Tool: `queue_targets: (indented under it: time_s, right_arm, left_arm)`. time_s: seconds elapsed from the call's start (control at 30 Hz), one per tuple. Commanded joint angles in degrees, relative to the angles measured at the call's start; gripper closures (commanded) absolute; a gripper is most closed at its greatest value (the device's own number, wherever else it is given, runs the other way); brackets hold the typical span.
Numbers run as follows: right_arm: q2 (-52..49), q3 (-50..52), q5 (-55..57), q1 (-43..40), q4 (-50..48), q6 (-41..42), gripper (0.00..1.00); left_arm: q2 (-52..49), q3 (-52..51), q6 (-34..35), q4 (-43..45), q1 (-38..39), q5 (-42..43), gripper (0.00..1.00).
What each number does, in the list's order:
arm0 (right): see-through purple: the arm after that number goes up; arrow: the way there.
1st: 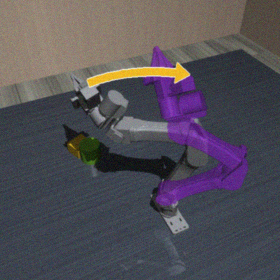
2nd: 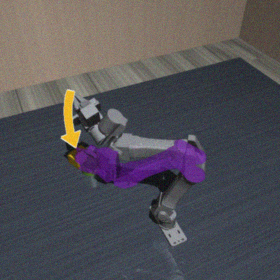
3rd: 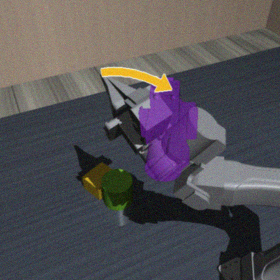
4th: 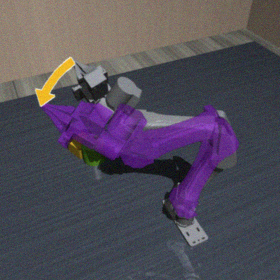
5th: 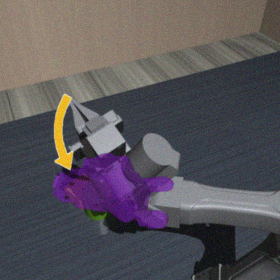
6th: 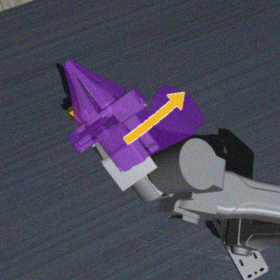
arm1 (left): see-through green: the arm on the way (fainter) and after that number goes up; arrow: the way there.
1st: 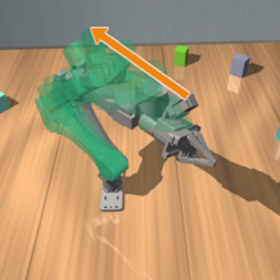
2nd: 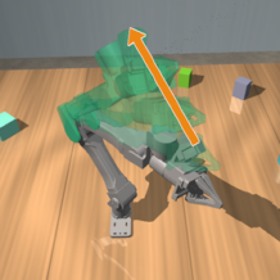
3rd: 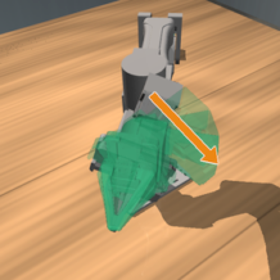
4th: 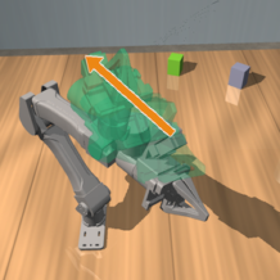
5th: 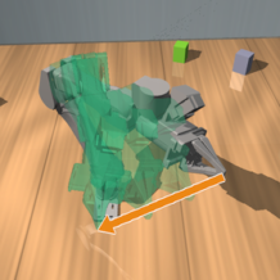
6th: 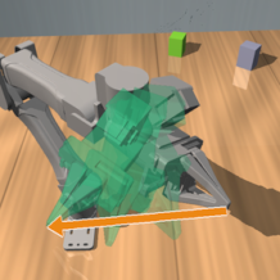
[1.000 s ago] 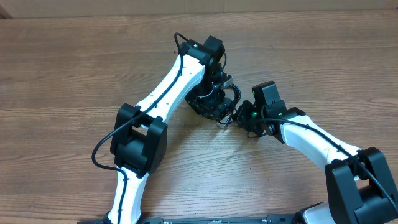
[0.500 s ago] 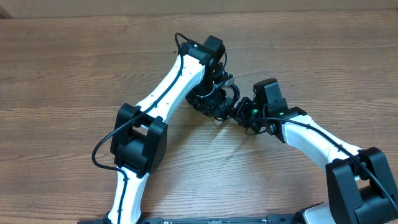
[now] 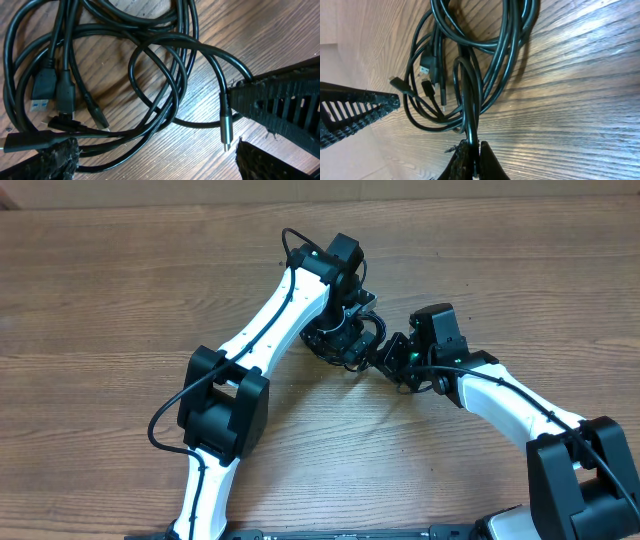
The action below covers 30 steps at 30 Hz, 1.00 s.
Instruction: Untangle cables
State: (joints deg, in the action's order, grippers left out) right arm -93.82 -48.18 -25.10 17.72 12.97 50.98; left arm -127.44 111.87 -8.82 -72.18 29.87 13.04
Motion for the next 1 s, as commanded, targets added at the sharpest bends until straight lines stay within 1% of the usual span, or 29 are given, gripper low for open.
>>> queue_targets:
  time_s: [0.0,0.3,0.43,0.67,0.97]
  right_arm:
    - [-0.17,0.09,-0.7,-0.22,-0.55,0.26,0.96]
    - [-0.17,0.09,-0.7,-0.22,-0.94,0.28,0.96]
    - [-0.17,0.09,-0.72,-0.22,-0.94,0.28,0.96]
    - [-0.17,0.09,-1.77,-0.22,-0.92,0.26,0.96]
    - [-0.17,0.09,-1.99,-0.22,-0.94,0.24,0.96]
  left_arm:
    - [-0.76,-0.22,-0.7,-0.07,-0.02,-0.5,0.01]
    - [-0.76,-5.49,-1.44,2.86,0.94,2.03,0.0]
    - [-0.76,-5.68,0.04,3.93,1.2,1.86,0.0]
    - [-0.79,-5.73,3.76,8.87,1.31,1.81,0.01]
    - [-0.79,-5.73,5.01,8.85,1.29,-1.27,0.0]
